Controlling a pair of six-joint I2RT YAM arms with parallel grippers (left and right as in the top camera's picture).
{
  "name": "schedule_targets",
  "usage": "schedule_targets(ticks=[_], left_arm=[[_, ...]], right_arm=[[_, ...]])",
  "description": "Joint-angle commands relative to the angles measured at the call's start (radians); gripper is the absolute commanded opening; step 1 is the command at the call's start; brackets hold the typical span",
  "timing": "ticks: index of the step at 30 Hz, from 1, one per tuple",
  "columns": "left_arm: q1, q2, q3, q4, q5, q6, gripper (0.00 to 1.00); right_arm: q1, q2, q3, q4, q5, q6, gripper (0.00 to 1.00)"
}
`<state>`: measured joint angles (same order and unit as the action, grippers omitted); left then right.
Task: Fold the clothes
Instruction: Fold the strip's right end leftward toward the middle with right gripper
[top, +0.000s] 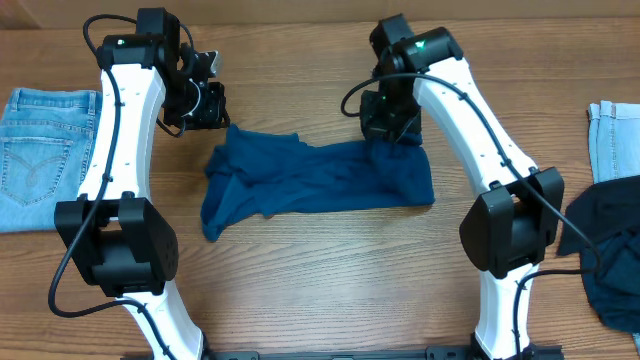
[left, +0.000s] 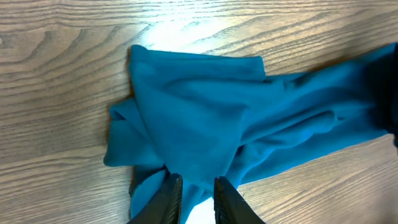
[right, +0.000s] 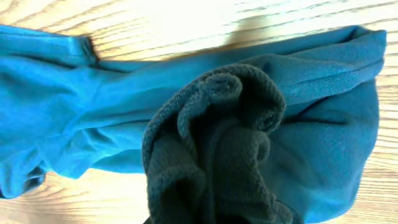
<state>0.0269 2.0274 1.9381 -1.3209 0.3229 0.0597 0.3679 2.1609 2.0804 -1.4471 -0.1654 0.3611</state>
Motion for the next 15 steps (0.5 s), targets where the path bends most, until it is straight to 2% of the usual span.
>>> schedule_targets(ticks=[1,2,3,7,8,15], left_arm=[[0.002,-0.002,0.010,-0.004,0.019,0.006,0.22],[0.002,-0.002,0.010,-0.004,0.019,0.007,0.22],[0.003,-0.002,0.010,-0.004,0.019,0.007,0.22],[0.003,-0.002,0.010,-0.003,0.019,0.007,0.22],[0.003,-0.002,0.010,-0.003,0.019,0.007,0.22],[0.003,-0.002,0.010,-0.003,0.019,0.007,0.22]], right_arm=[[0.024,0.013,0.013,0.026,0.001,0.037,0.05],[0.031,0.015,0.013,0.029,0.001,0.036,0.05],[0.038,0.015,0.013,0.030,0.001,0.035,0.12],[0.071,0.015,0.013,0.045,0.000,0.024,0.45],[0.074,0.015,0.013,0.048,0.000,0.019,0.48],[0.022,0.015,0.013,0.031,0.024,-0.024,0.49]])
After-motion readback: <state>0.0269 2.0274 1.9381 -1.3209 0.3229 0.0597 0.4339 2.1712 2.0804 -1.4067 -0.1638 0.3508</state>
